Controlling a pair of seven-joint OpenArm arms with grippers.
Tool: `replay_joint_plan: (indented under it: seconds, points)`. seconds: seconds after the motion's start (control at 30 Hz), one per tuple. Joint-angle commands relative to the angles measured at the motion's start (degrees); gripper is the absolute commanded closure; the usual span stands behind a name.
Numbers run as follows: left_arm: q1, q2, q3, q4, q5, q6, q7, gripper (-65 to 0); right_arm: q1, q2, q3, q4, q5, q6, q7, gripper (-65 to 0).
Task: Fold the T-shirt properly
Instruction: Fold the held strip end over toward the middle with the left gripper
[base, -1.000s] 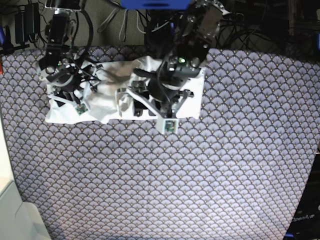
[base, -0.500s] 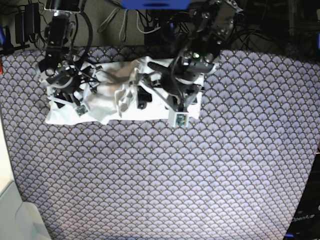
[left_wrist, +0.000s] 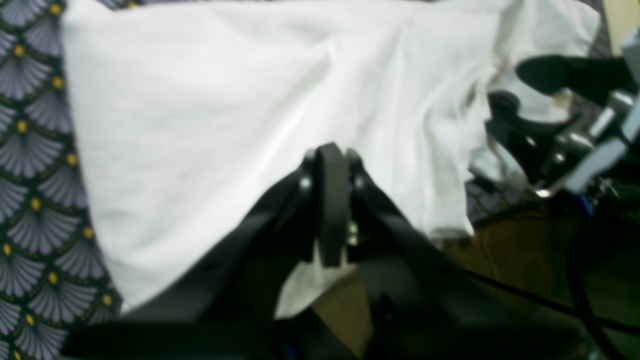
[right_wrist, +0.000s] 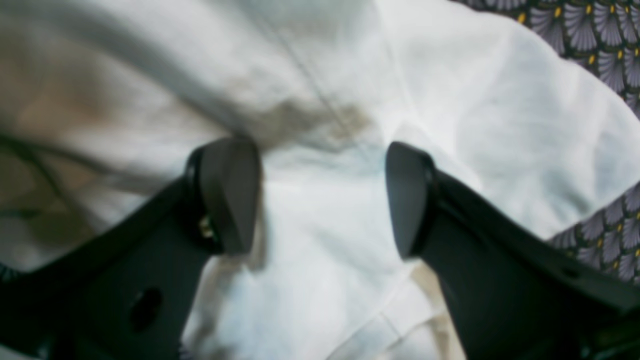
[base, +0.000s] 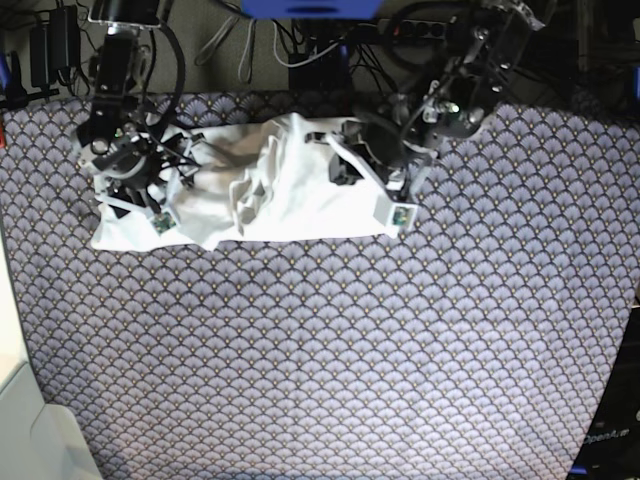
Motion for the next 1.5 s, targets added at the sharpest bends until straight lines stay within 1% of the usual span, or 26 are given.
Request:
replay_joint_plan:
  seconds: [0.0,0.07,0.17,0.27,0.37,0.43,0.53,0.67,0.77,0.93,0.97,1.0,1.07,1.17,1.2,1.27,1.37,1.47]
  points:
    - [-0.1,-0.2,-0.1,0.8,-0.5,-0.3,-0.7,-0.5,0.6,0.1,-0.1,0.0,-1.0,-0.2,-0.2,-41.3]
    - [-0.1,-0.1,-0.1,-0.4,-0.3,-0.3,-0.7,-0.2,0.6,0.1,-0.1,0.0,-1.0,-0.2,-0.2,-41.3]
    - [-0.9,0.4,0.1,-6.0,-0.6,-0.3,-0.7,-0.2,0.6,0.1,-0.1,0.0,-1.0,-0.2,-0.2,-41.3]
    - [-3.5,2.5,0.4,-10.9,-0.3,-0.3,-0.7,-0.2,0.6,0.1,-0.1,0.0,-1.0,-0.2,-0.2,-41.3]
    - [-5.2,4.3,0.1,-13.5,-0.3,-0.3,-1.2,-0.2,0.6,0.3,-0.1,0.0,-1.0,-0.2,-0.2,-41.3]
    - [-6.9,6.1,0.0,-13.8,-0.3,-0.3,-1.2,-0.2,0.6,0.5,-0.1,0.0,-1.0,-0.2,-0.2,-41.3]
    - [-8.9,7.7,0.0,-13.6,-0.7,-0.3,-1.2,-0.2,0.6,0.5,-0.1,0.0,-1.0,-0.2,-0.2,-41.3]
    - [-9.4,10.1,0.0,-10.9,-0.8,-0.3,-1.1,-0.2,0.5,1.2,-0.1,0.0,-1.0,-0.2,-0.2,-41.3]
    - [-9.6,11.4,0.0,-11.1,-0.2,-0.3,-0.9,-0.2,0.5,1.2,-0.1,0.0,-1.0,-0.2,-0.2,-41.3]
    - [-10.7,11.3,0.4,-13.5,-0.7,-0.5,-0.8,-0.2,0.5,1.3,-0.1,0.0,-1.0,-0.2,-0.2,-41.3]
    - [-10.7,11.2,0.5,-13.1,-0.8,-0.5,-0.8,-1.1,0.5,1.3,-0.1,0.0,-1.0,-0.2,-0.2,-41.3]
    - [-10.4,11.2,0.5,-12.9,-0.8,-0.5,-0.7,-3.5,0.5,1.3,-0.1,0.0,-1.0,-0.2,-0.2,-41.4]
    - [-10.3,11.2,0.5,-11.7,-0.8,-0.6,-0.7,-12.5,0.5,1.3,-0.1,0.0,-1.0,-0.2,-0.2,-41.4]
    - [-9.8,11.4,0.5,-8.5,-0.8,-0.4,-0.8,-28.7,0.5,1.3,-0.1,0.0,-1.0,-0.2,-0.2,-41.4]
    - [-9.3,11.4,0.5,-7.3,-0.8,-0.4,-1.1,-32.7,0.5,1.3,-0.1,0.0,-1.0,-0.2,-0.2,-41.4]
    - [-9.3,11.7,0.5,-5.4,-0.8,-0.7,-1.2,-35.4,0.5,1.3,-0.1,0.0,-1.0,-0.2,-0.2,-41.4]
    - [-9.3,11.9,0.5,-5.2,-0.9,-0.7,-1.3,-35.4,0.5,1.3,-0.2,0.0,-1.0,-0.2,-0.2,-41.4]
    - [-9.4,13.4,0.5,-7.2,-0.8,-0.7,-1.3,-35.6,0.5,1.3,-0.2,0.0,-1.0,-0.2,-0.2,-41.4]
